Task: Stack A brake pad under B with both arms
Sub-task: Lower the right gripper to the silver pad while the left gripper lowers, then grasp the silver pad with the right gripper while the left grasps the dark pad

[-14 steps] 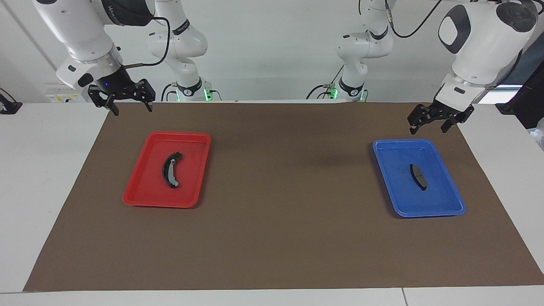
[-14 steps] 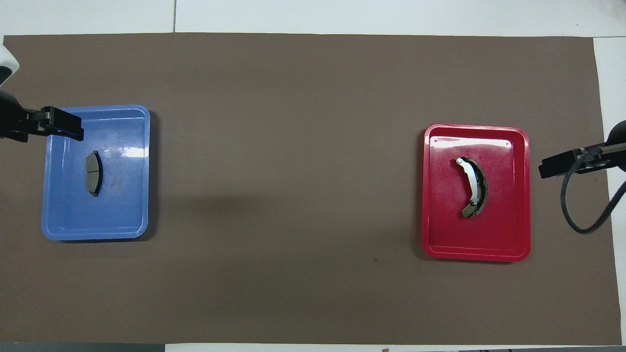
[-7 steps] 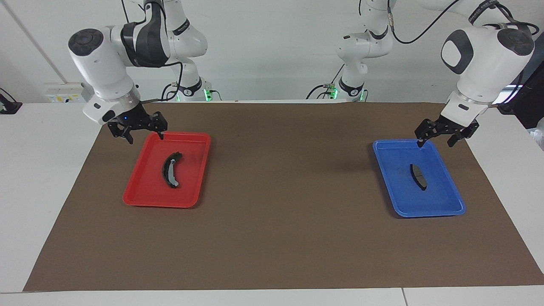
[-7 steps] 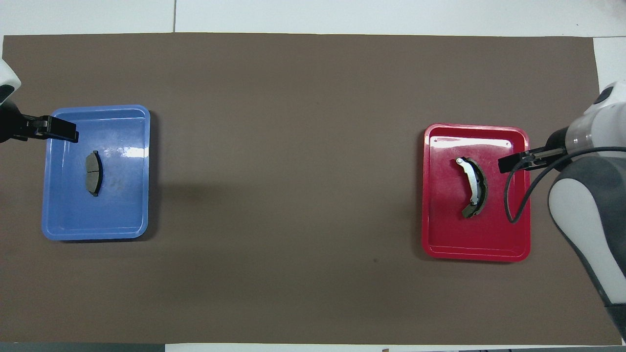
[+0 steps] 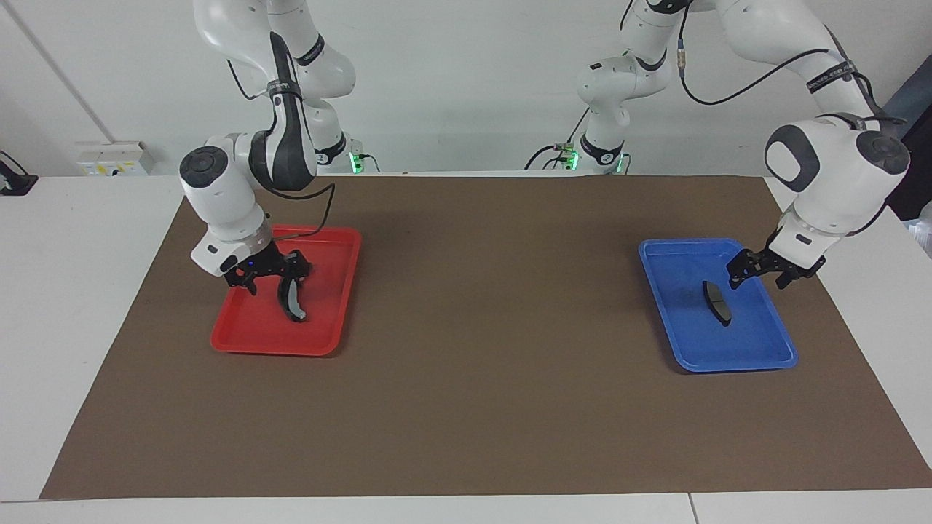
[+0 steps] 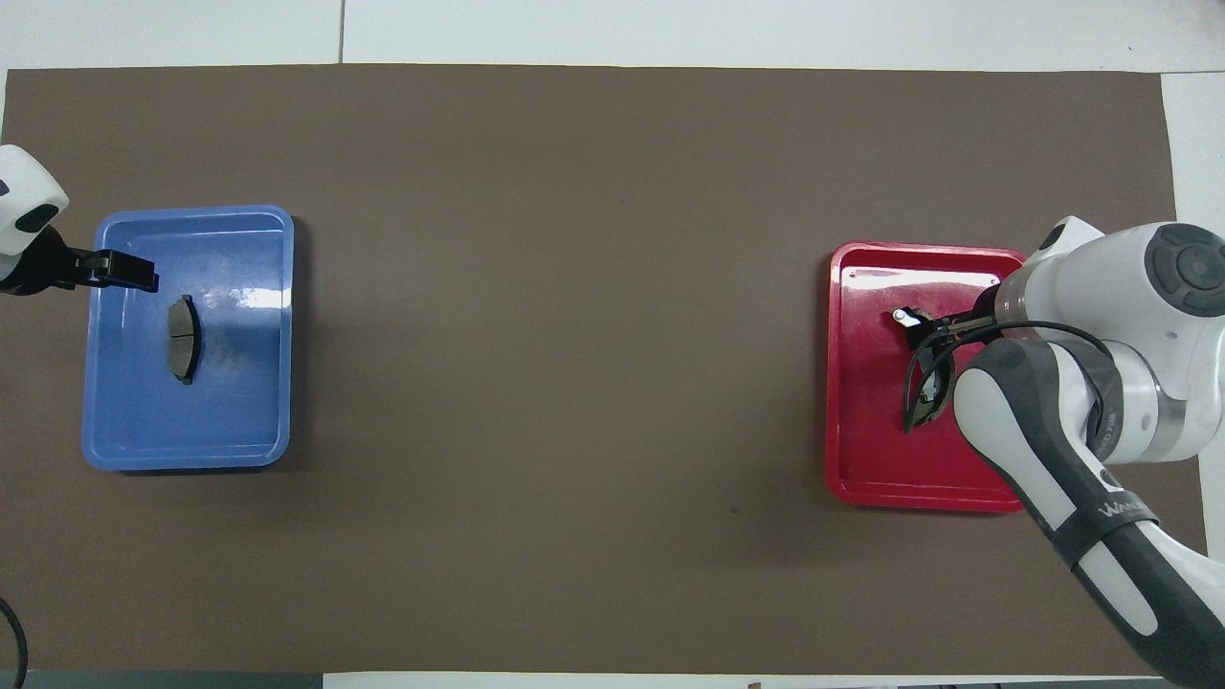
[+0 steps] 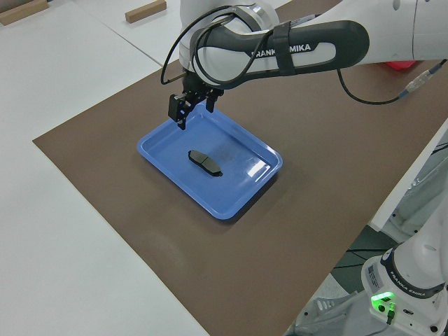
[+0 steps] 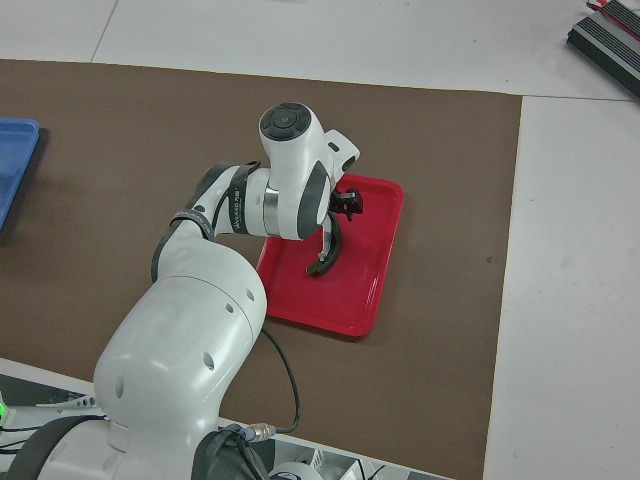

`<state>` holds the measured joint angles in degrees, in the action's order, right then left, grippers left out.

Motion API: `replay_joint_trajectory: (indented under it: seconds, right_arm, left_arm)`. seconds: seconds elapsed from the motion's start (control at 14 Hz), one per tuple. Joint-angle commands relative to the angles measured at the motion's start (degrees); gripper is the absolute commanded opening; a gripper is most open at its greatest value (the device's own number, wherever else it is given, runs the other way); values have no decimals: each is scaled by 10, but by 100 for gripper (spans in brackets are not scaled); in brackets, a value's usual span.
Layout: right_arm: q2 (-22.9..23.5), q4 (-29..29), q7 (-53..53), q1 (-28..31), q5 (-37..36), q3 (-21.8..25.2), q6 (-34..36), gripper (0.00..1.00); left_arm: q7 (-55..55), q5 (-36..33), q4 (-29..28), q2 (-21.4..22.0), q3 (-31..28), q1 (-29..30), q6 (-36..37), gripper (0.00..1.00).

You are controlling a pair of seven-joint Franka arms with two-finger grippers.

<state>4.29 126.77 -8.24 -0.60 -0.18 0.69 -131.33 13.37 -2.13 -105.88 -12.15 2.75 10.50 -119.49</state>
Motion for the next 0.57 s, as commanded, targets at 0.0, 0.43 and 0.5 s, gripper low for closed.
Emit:
replay_joint_trajectory:
  seconds: [0.0, 0.43, 0.5]
  right_arm:
    - [-8, 28, 12, 0, 2, -2, -14, 100]
    - [19, 44, 7, 8, 1, -2, -33, 96]
    - [19, 46, 8, 7, 1, -2, -34, 95]
  left_arm:
    - [9, 4, -41, -13, 1, 9, -59, 100]
    - [-4, 5, -131, -7, 2, 17, -136, 90]
    - [-11, 5, -138, -6, 2, 17, -138, 85]
